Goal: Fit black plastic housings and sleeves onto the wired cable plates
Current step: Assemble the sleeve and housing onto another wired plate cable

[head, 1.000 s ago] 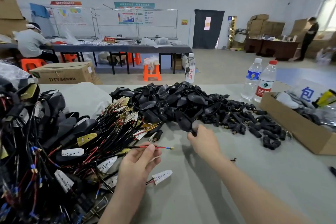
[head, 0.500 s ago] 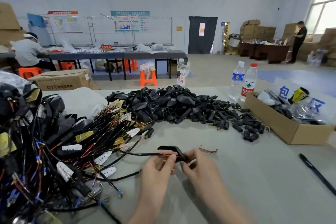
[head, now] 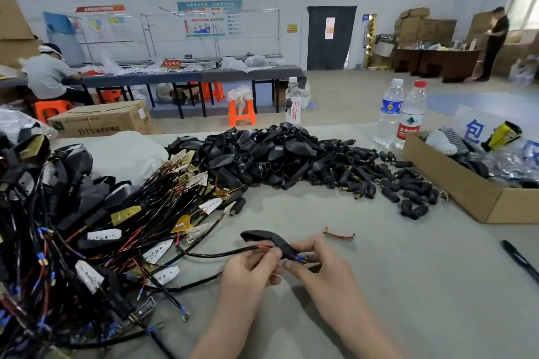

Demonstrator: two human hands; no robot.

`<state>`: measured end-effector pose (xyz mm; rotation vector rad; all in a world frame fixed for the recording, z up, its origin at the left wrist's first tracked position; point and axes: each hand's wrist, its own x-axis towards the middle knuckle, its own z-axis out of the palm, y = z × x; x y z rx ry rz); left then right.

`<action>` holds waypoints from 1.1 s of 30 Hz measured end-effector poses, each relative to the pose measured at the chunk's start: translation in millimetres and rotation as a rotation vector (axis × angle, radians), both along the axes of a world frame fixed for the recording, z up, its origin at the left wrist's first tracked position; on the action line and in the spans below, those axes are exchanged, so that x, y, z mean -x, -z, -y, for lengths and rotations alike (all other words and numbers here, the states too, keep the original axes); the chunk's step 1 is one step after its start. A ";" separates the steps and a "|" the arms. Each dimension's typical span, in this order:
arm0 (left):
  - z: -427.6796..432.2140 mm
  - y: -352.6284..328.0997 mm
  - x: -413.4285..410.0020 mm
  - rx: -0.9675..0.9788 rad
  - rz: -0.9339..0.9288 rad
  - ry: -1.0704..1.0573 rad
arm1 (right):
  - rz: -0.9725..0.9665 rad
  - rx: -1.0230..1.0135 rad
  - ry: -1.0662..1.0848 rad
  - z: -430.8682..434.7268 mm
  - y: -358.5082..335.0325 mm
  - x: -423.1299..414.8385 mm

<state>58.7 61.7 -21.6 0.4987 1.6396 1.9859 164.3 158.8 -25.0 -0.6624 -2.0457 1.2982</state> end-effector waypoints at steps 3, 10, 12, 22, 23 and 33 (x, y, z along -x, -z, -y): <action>1.6 -0.5 0.3 0.012 -0.010 0.035 | -0.035 0.050 0.000 -2.4 1.4 -0.2; 1.5 -7.6 5.3 -0.087 0.349 -0.050 | -0.048 0.101 0.058 -7.6 2.9 -2.3; 7.2 -6.4 13.6 -0.140 0.399 -0.117 | -0.048 0.122 0.081 -11.0 2.6 -3.8; 19.5 -8.3 16.3 -0.102 0.107 -0.106 | -0.260 0.587 -0.113 -12.3 -4.5 -2.2; 18.5 -9.8 14.7 -0.119 0.125 -0.089 | -0.342 0.714 -0.117 -12.8 -7.4 -2.3; 16.7 -14.9 10.7 -0.218 0.259 0.042 | -0.446 0.938 -0.115 -2.4 -12.1 1.6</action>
